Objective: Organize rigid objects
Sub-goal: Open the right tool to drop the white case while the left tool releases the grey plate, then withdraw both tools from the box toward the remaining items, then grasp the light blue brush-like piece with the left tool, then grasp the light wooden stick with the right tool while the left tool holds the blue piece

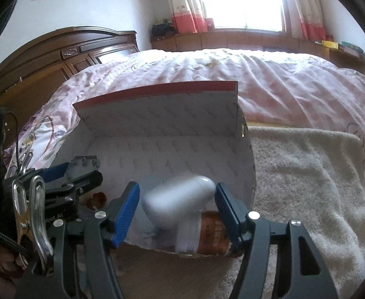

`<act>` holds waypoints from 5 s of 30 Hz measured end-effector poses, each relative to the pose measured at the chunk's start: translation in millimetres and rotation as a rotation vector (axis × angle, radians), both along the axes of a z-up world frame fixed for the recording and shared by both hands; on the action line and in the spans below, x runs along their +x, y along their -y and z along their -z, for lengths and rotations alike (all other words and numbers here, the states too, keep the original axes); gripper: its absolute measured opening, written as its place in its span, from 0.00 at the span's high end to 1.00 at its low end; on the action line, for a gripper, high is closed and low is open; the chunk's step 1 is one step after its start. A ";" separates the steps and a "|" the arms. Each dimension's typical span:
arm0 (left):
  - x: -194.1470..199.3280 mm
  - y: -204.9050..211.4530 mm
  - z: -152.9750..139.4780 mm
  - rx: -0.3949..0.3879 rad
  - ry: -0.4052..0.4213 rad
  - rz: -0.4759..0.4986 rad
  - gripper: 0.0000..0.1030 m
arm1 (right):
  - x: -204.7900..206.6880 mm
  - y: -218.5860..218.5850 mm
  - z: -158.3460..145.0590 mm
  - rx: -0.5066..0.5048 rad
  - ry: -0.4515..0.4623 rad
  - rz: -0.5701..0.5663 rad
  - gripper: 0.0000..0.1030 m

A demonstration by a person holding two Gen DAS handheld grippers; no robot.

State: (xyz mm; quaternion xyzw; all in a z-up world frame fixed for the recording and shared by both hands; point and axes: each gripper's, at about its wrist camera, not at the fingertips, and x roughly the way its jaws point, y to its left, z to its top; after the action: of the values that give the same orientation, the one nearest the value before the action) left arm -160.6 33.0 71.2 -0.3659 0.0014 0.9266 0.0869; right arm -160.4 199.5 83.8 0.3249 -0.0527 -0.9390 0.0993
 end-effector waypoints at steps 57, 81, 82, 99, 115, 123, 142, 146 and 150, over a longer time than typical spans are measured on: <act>87.7 16.1 -14.1 0.036 0.013 0.011 0.25 | 83.3 2.7 -0.1 -0.077 -0.001 0.001 0.29; 131.5 3.4 17.3 0.064 0.123 0.049 0.27 | 129.5 -8.6 47.5 -0.077 0.109 0.027 0.29; 133.3 1.1 17.3 0.060 0.118 0.057 0.28 | 129.8 -9.3 49.3 -0.080 0.113 0.028 0.29; 128.4 -27.5 43.2 -0.023 0.129 0.084 0.78 | 133.5 -9.9 61.3 -0.085 0.108 0.017 0.29; 138.4 19.5 44.5 0.015 0.125 -0.010 0.79 | 135.7 0.8 57.0 -0.094 0.118 0.009 0.29; 140.5 29.4 50.6 0.066 0.115 -0.011 0.79 | 131.6 35.1 62.2 -0.063 0.151 -0.114 0.66; 143.8 41.8 55.4 0.156 0.064 0.010 0.80 | 113.0 44.8 50.0 0.107 0.098 -0.017 0.24; 145.4 41.3 56.1 0.151 0.050 0.014 0.80 | 105.1 52.1 52.1 0.067 0.116 -0.014 0.20; 145.7 45.5 57.1 0.181 0.048 0.015 0.80 | 97.6 65.7 57.3 0.095 0.123 0.002 0.17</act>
State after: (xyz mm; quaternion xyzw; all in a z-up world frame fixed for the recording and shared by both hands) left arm -14.9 -12.5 14.1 -0.3785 -0.0817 0.9132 0.1268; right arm -62.8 133.8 26.5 0.3861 -0.0143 -0.9189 0.0795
